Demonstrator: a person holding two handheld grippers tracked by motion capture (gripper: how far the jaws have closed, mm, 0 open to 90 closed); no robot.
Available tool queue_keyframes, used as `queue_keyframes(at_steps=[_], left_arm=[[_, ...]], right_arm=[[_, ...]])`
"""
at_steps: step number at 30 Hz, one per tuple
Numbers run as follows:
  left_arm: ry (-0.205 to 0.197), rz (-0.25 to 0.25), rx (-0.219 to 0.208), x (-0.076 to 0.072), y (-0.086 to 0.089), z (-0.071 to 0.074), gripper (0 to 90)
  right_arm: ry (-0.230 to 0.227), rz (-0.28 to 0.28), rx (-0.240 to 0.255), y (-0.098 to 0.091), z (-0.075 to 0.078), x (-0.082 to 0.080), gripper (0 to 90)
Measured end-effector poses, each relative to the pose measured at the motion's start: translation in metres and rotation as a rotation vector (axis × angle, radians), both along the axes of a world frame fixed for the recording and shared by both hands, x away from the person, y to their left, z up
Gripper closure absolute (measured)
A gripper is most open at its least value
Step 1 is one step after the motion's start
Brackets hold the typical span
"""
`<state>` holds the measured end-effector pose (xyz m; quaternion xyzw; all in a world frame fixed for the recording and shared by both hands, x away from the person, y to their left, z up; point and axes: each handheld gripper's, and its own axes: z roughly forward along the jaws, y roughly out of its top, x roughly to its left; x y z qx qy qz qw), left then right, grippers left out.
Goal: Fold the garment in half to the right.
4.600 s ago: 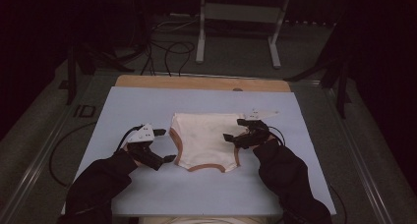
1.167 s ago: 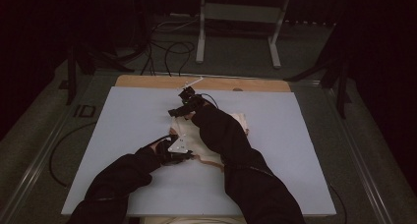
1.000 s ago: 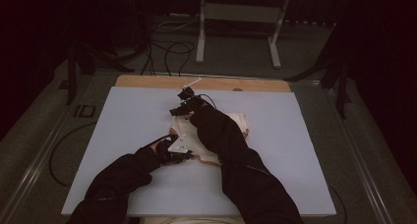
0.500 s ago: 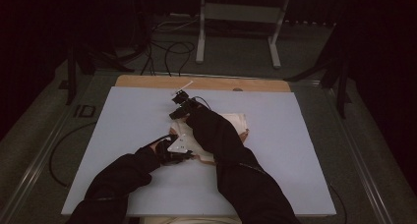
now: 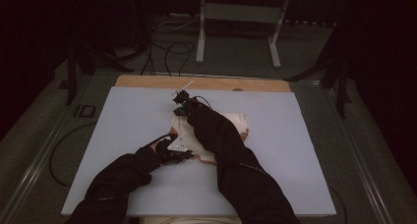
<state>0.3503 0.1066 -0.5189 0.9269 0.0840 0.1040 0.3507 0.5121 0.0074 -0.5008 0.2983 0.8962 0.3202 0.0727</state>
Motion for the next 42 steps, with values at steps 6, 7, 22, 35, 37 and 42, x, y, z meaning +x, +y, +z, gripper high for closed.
queue_keyframes(at_steps=[6,7,22,35,37,42], left_arm=[[-0.007,0.0,-0.001,-0.001,0.0,0.001,86.3],[-0.007,0.0,-0.002,-0.001,0.0,0.001,86.3],[-0.059,-0.014,-0.003,-0.004,-0.002,0.013,86.3],[-0.091,-0.04,0.016,-0.005,-0.007,0.024,86.3],[-0.095,-0.044,0.013,-0.004,-0.008,0.026,86.2],[-0.105,-0.057,0.03,-0.005,-0.011,0.03,86.2]], right_arm=[[0.004,0.017,0.018,-0.005,0.005,-0.001,88.5],[0.001,0.019,0.019,-0.006,0.006,-0.002,88.5],[-0.046,0.02,0.057,-0.028,0.031,-0.01,88.6],[-0.079,-0.012,0.092,-0.047,0.049,-0.016,88.6],[-0.088,-0.012,0.098,-0.052,0.052,-0.018,88.6],[-0.089,-0.023,0.11,-0.06,0.055,-0.02,88.6]])
